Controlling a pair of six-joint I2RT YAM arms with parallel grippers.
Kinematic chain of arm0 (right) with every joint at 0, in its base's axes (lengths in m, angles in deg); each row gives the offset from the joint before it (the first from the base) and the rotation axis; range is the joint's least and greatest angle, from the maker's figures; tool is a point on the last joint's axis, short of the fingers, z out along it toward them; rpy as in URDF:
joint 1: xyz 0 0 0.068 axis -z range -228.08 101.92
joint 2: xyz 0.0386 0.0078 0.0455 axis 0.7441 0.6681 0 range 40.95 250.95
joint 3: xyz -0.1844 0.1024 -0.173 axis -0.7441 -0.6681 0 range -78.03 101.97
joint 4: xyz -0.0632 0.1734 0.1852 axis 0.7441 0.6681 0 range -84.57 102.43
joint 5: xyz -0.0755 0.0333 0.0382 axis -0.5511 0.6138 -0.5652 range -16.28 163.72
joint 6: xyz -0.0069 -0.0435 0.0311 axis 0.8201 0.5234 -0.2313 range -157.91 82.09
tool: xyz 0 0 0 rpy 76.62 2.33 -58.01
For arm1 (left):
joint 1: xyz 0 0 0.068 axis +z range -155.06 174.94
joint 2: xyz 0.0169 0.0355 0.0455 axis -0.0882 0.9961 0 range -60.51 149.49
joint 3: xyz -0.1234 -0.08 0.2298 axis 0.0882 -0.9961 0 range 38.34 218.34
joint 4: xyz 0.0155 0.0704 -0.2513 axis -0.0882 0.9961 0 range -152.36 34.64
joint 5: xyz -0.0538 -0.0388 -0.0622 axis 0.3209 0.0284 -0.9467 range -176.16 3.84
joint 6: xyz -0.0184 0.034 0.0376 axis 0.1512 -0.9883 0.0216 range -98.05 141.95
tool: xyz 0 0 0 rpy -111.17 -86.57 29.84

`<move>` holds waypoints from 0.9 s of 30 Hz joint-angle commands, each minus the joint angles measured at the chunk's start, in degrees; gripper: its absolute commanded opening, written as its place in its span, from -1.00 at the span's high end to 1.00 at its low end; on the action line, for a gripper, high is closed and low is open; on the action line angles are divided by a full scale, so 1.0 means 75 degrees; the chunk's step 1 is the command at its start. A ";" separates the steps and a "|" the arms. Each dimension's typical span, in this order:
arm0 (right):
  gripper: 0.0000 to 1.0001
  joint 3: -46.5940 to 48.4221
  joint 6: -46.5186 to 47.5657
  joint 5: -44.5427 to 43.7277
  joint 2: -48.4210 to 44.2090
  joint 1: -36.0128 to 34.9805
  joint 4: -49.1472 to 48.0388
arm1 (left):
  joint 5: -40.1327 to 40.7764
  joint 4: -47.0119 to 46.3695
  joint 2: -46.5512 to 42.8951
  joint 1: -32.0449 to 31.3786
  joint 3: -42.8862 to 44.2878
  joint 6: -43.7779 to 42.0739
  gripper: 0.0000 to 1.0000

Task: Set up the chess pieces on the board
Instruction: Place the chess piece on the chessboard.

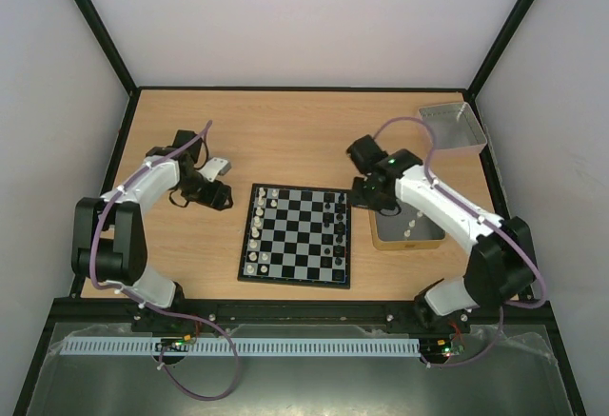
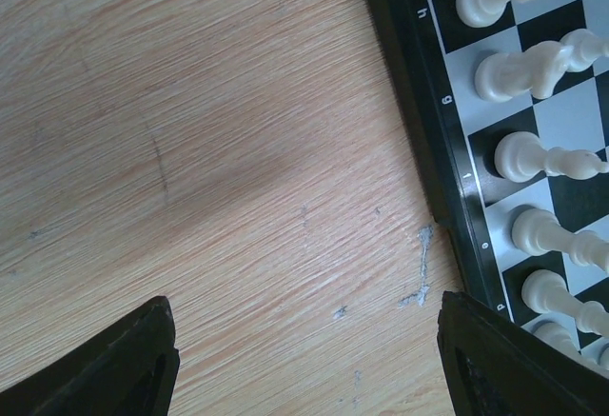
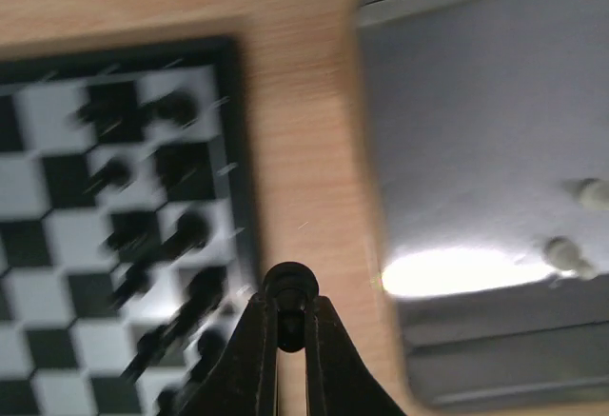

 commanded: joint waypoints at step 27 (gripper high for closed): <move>0.92 -0.0777 -0.1767 0.0675 0.0523 -0.5054 0.0042 | 0.0321 0.0138 -0.0539 -0.0266 0.0002 0.0052 -0.50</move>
